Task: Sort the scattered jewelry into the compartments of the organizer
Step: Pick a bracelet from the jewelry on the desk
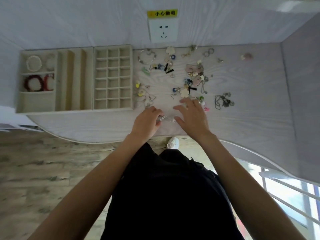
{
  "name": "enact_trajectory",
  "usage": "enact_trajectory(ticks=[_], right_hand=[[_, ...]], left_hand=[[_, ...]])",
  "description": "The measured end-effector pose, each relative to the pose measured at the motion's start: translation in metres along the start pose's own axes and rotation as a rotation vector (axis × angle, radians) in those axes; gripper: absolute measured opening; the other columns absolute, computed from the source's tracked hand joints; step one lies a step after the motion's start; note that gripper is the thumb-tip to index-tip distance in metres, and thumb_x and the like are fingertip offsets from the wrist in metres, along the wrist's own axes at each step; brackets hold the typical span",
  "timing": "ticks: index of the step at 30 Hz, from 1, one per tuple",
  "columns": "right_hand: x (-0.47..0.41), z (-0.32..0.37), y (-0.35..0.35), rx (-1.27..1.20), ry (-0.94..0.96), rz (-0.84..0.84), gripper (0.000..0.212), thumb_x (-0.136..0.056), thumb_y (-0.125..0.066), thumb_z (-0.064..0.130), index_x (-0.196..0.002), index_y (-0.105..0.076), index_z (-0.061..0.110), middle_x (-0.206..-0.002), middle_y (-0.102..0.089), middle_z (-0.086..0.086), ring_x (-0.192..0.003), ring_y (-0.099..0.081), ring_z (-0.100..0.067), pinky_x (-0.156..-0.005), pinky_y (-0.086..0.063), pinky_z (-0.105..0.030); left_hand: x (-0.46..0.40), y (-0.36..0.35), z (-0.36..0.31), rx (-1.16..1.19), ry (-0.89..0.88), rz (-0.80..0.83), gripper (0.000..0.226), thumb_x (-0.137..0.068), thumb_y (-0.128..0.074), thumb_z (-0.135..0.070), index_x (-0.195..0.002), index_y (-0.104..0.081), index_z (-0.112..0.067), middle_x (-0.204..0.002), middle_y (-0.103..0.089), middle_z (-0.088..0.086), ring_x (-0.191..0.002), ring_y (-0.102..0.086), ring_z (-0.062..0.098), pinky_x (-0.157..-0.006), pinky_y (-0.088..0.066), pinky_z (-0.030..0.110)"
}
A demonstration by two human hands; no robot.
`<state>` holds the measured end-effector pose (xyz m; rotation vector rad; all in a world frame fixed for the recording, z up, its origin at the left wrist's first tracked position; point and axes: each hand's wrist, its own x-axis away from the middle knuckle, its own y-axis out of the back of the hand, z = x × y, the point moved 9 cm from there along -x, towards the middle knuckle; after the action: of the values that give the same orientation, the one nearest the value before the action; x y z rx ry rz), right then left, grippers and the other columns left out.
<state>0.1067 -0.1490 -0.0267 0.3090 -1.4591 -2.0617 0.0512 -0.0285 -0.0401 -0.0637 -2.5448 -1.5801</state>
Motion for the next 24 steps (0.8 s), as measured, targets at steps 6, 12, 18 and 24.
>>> enact_trajectory(ticks=[6,12,18,24], right_hand=[[-0.009,0.013,-0.021,-0.028,0.033,0.053,0.016,-0.09,-0.057,0.024,-0.102,-0.063,0.014,-0.125,-0.048,-0.006,-0.114,-0.04,-0.027,-0.089,-0.035,-0.033],[-0.014,0.014,0.0,-0.338,-0.076,-0.001,0.013,-0.095,-0.051,0.021,-0.101,-0.055,0.01,-0.103,-0.061,-0.003,-0.099,-0.053,-0.018,-0.085,-0.041,-0.03],[-0.034,0.07,0.001,-1.153,-0.372,0.091,0.009,-0.091,-0.059,0.013,-0.091,-0.054,0.021,-0.079,-0.066,0.0,-0.074,-0.066,-0.013,-0.072,-0.049,-0.027],[-0.085,0.192,-0.027,-1.173,-0.217,0.319,0.02,-0.086,-0.061,-0.001,-0.086,-0.055,0.018,-0.079,-0.058,-0.004,-0.065,-0.058,-0.014,-0.056,-0.048,-0.018]], left_hand=[[-0.003,0.007,-0.001,-0.032,0.042,-0.02,0.013,-0.087,-0.059,-0.014,-0.096,-0.069,-0.014,-0.091,-0.066,0.005,-0.085,-0.062,0.026,-0.064,-0.04,0.029],[-0.001,0.025,0.0,0.329,0.088,0.051,0.016,-0.094,-0.054,-0.019,-0.106,-0.063,-0.015,-0.093,-0.069,-0.002,-0.083,-0.063,0.011,-0.075,-0.05,0.023],[0.019,0.078,0.058,1.11,0.319,-0.06,0.038,-0.083,-0.067,-0.014,-0.115,-0.056,-0.031,-0.088,-0.06,0.003,-0.086,-0.059,0.015,-0.085,-0.049,0.029],[0.073,0.137,0.166,1.137,0.501,-0.339,0.032,-0.089,-0.054,0.005,-0.104,-0.061,-0.022,-0.097,-0.064,0.004,-0.082,-0.061,0.011,-0.078,-0.052,0.025]])
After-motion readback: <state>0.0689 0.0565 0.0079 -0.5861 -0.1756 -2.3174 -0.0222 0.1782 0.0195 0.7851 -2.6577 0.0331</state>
